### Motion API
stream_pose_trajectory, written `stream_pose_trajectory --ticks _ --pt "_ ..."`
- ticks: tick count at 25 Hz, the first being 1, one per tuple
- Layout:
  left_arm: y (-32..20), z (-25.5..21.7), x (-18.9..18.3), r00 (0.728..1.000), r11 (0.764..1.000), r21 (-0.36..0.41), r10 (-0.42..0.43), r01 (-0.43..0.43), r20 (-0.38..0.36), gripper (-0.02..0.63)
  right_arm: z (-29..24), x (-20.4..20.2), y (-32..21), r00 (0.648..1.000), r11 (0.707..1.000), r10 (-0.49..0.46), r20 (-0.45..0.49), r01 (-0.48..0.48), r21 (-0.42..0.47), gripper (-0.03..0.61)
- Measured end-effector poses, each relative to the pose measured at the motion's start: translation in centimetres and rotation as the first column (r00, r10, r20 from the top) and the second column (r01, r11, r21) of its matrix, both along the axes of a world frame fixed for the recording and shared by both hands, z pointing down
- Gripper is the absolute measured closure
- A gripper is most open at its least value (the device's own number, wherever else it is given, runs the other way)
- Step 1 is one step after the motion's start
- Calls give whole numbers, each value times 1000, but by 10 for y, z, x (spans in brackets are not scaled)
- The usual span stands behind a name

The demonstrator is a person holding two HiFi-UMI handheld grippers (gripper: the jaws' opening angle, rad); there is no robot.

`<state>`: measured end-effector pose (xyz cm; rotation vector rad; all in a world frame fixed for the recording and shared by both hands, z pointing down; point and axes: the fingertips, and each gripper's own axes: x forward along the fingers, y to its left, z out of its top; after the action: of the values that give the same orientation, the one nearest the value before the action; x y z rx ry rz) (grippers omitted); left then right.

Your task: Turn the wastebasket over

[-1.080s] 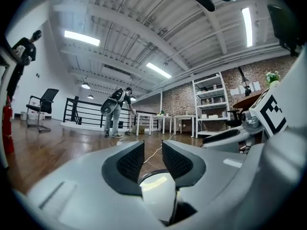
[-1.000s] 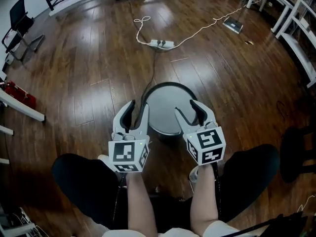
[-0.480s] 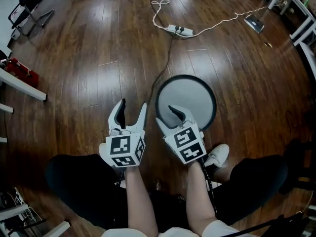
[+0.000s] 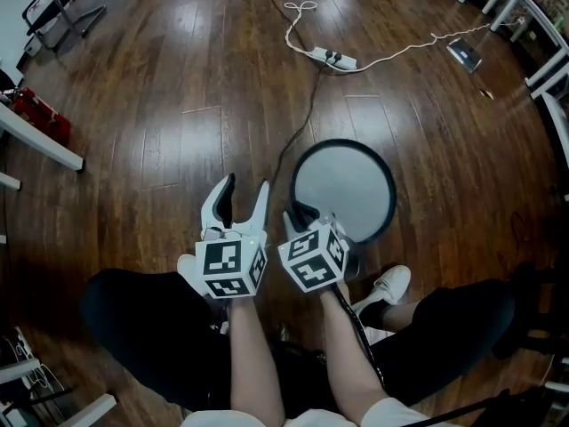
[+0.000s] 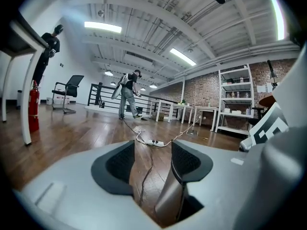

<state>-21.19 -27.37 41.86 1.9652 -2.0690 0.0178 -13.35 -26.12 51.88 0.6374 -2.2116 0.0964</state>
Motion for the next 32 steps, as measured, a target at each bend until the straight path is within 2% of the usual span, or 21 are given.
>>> stream_pose_trajectory --ticks 2,5,9,12,16,20,25,26,27,30,32 --pt "0 -2 -1 1000 1000 4 0 0 1 348 0 1 -2 999 999 37 -5 -37 -13 506" --pt "5 -7 -2 1000 1000 16 -7 7 -1 350 -6 8 -4 995 997 79 59 -78 -16 520" --pt "7 -12 -5 1000 999 31 -15 16 -4 360 -16 13 -5 987 997 70 142 -64 -51 529" --pt "9 -10 -4 1000 1000 25 -17 18 -12 360 -27 22 -5 965 991 96 244 -68 -118 537" --pt "8 -9 0 999 1000 23 -11 12 -35 360 -51 34 -13 924 987 130 358 -86 -136 538" --pt "7 -8 6 999 1000 24 3 -2 -48 360 -77 52 -24 843 980 180 506 -108 -169 540" --pt "4 -3 10 998 1000 15 10 -9 -58 360 -94 100 -47 661 948 310 683 -159 -276 540" --pt "4 -1 12 998 1000 11 13 -13 -60 360 -93 115 -52 640 937 344 687 -189 -293 538" --pt "3 1 14 998 1000 8 18 -17 -62 360 -89 131 -58 635 926 377 675 -227 -303 538" --pt "0 8 22 997 999 -6 35 -36 -75 364 -70 181 -71 675 887 462 575 -355 -296 538" --pt "-4 15 31 995 998 -20 53 -55 -86 364 -46 216 -77 684 838 546 484 -455 -302 537"
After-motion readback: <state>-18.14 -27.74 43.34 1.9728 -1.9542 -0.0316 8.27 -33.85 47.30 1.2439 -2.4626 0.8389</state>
